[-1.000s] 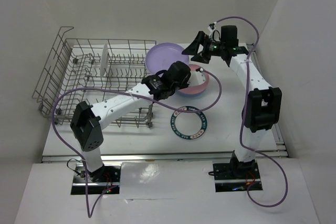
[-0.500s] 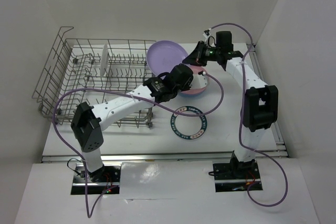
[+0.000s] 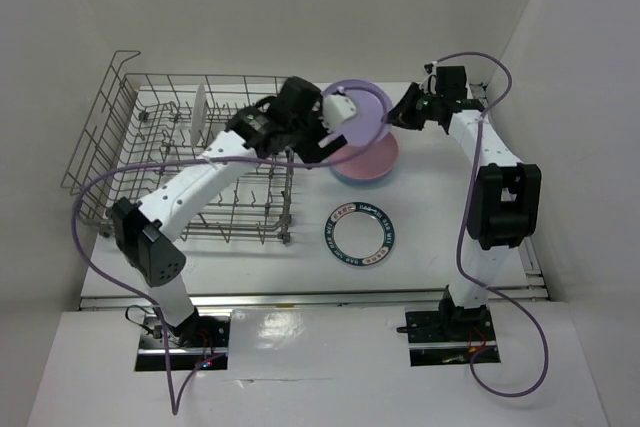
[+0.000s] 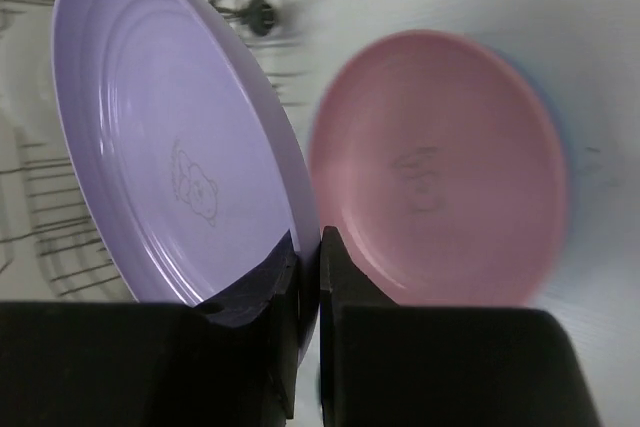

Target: Unload the plates from the dish rack

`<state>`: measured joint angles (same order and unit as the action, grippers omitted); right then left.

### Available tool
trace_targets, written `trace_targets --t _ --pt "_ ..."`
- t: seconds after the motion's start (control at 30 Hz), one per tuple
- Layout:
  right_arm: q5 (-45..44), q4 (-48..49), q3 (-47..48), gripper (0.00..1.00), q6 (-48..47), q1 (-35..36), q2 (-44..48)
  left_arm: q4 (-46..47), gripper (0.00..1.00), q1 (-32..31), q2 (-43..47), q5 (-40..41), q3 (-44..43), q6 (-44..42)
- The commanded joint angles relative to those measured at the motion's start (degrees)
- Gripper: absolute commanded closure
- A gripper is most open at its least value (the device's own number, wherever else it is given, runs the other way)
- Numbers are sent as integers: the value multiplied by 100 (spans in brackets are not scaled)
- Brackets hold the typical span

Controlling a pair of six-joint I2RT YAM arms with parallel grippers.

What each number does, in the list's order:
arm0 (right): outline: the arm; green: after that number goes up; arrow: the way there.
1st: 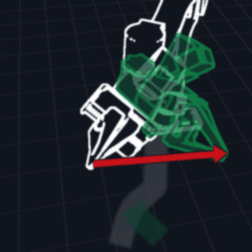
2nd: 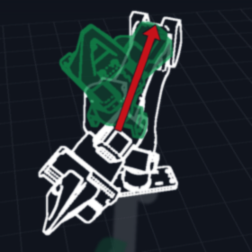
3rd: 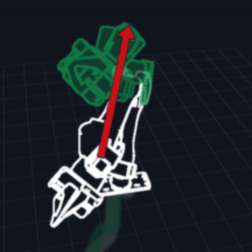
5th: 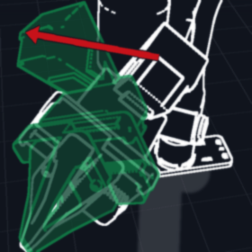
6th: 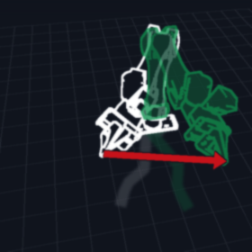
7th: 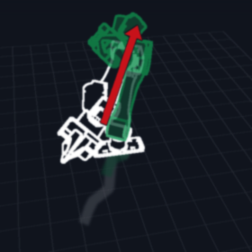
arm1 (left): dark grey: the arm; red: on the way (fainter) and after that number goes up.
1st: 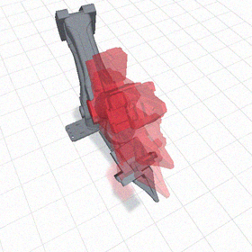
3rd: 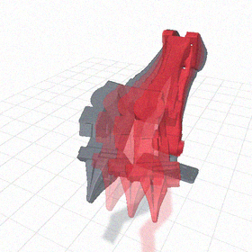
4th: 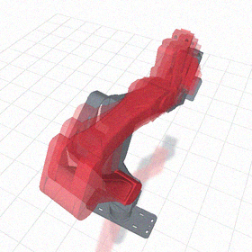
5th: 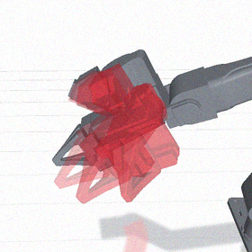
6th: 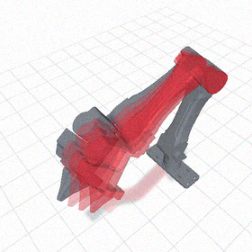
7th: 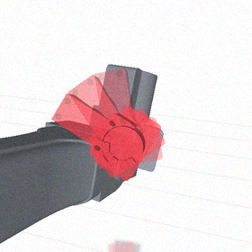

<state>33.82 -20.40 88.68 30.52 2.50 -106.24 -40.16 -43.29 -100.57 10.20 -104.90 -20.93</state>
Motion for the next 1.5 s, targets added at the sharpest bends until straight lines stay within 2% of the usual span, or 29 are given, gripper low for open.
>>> trace_targets --t 0.0,0.1,0.3,0.53,0.67,0.77,0.83,0.93,0.97,1.07,1.23,1.47 --pt "-946 -710 18 100 -678 -4 367 -747 0 820 529 -1220 -172 615" --pt "-1378 -763 -271 100 -890 -4 315 -678 0 1399 705 -1135 83 739" --pt "-1492 -833 -273 100 -890 -4 -72 -677 0 2306 767 -1064 154 968" --pt "-1476 -763 -194 100 -1004 49 -326 -616 0 2772 820 -1134 207 1021" --pt "-1492 -825 -71 95 -1057 101 -503 -616 0 2992 767 -1081 85 1021" --pt "-1545 -825 -18 75 -1057 215 -626 -677 0 3115 662 -1081 -47 1021" --pt "-1545 -947 122 52 -1057 216 -687 -677 0 3116 662 -1142 -48 1082" --pt "-1747 -1193 263 46 -1171 320 -688 -677 0 3169 662 -1143 14 1082" --pt "-1808 -1255 385 41 -1241 382 -601 -677 0 3169 662 -1143 66 1082" --pt "-2335 -1676 753 32 -1311 557 -442 -677 0 3169 662 -1204 119 1082" --pt "-3407 -2599 1405 27 -1541 690 -442 -677 0 3169 662 -1257 5 1082" --pt "-3811 -3162 1459 27 -1752 743 -442 -677 0 3221 609 -1204 -48 1029"
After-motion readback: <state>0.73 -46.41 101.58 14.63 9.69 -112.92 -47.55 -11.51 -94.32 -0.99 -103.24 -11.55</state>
